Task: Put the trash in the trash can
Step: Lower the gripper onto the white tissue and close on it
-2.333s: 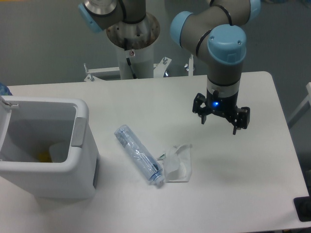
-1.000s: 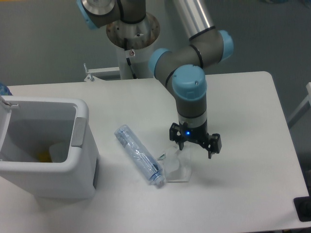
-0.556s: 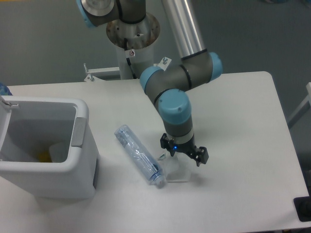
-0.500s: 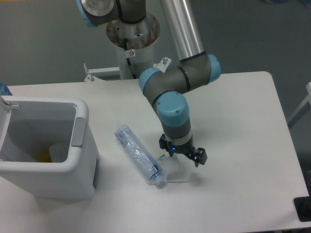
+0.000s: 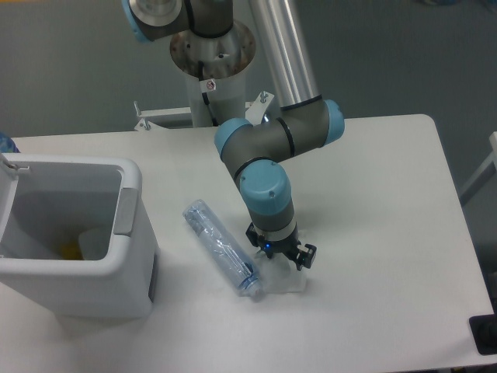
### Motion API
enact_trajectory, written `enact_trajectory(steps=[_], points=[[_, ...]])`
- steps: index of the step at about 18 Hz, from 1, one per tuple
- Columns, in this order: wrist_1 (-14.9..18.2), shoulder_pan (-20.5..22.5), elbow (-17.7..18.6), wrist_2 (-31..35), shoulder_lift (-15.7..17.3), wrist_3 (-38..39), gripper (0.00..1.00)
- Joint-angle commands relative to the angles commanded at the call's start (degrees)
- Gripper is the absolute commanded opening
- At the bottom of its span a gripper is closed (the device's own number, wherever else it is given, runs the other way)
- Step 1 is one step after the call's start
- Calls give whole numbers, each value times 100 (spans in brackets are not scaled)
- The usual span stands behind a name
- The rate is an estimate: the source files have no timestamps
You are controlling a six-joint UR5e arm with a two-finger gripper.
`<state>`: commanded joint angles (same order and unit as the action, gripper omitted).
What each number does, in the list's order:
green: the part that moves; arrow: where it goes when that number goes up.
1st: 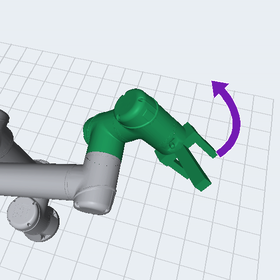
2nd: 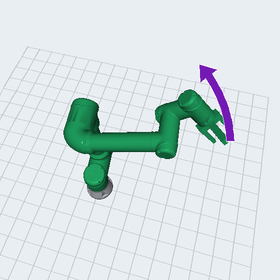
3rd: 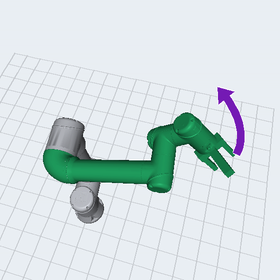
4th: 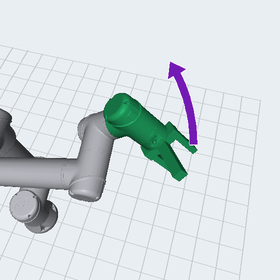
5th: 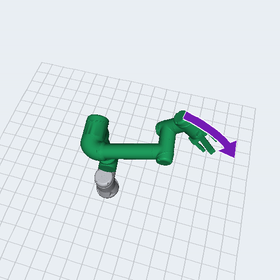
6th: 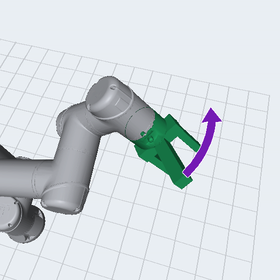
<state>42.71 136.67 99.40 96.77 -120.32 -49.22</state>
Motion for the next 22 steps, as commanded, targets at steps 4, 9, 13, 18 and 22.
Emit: enact_trajectory(steps=[4, 9, 13, 18, 22], points=[[17, 9, -79, -193, 88, -9, 0], [70, 79, -263, -545, 281, -9, 0], [79, 167, -430, -651, 352, 9, 0], [79, 193, -659, -747, 448, 579, 0], [79, 299, -738, -1615, 650, 983, 0]])
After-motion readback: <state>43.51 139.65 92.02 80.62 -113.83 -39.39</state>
